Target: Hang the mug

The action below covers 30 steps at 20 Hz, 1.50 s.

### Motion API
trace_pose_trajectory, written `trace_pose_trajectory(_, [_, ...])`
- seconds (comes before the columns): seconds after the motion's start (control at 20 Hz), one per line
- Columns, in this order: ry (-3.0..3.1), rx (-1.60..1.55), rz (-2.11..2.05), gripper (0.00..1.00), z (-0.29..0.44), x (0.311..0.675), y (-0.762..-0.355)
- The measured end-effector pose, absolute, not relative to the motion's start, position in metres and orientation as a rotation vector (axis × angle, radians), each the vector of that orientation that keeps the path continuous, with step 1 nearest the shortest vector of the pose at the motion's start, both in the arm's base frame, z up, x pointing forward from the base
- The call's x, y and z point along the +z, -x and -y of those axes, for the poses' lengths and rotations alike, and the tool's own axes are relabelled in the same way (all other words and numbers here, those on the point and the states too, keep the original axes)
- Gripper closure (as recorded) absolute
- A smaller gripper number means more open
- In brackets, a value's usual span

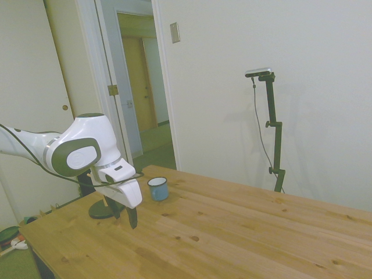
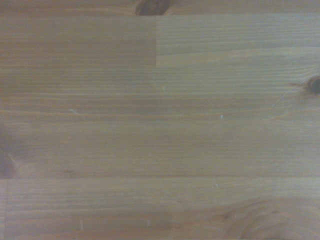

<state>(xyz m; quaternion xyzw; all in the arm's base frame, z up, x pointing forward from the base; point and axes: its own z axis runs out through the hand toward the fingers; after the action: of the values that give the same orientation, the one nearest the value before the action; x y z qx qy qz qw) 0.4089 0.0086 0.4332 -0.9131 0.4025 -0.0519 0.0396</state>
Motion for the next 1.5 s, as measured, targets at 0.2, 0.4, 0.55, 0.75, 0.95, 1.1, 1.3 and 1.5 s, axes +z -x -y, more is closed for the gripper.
trace_pose_trajectory(0.2, [2.810,-0.191,-1.251,0.00,0.004,0.441,-0.412])
trace_pose_trajectory(0.4, [2.788,-0.243,-1.304,0.00,0.032,0.473,-0.423])
trace_pose_trajectory(0.55, [2.782,-0.268,-1.313,0.00,0.048,0.504,-0.441])
trace_pose_trajectory(0.75, [2.852,-0.279,-1.261,0.00,0.057,0.538,-0.483])
trace_pose_trajectory(0.95, [2.974,-0.354,-1.134,0.00,0.041,0.553,-0.529])
trace_pose_trajectory(1.1, [3.020,-0.384,-1.042,0.00,0.015,0.555,-0.558])
trace_pose_trajectory(1.3, [3.057,-0.390,-0.929,0.00,-0.015,0.548,-0.592])
trace_pose_trajectory(1.5, [3.089,-0.370,-0.854,0.00,-0.033,0.539,-0.623])
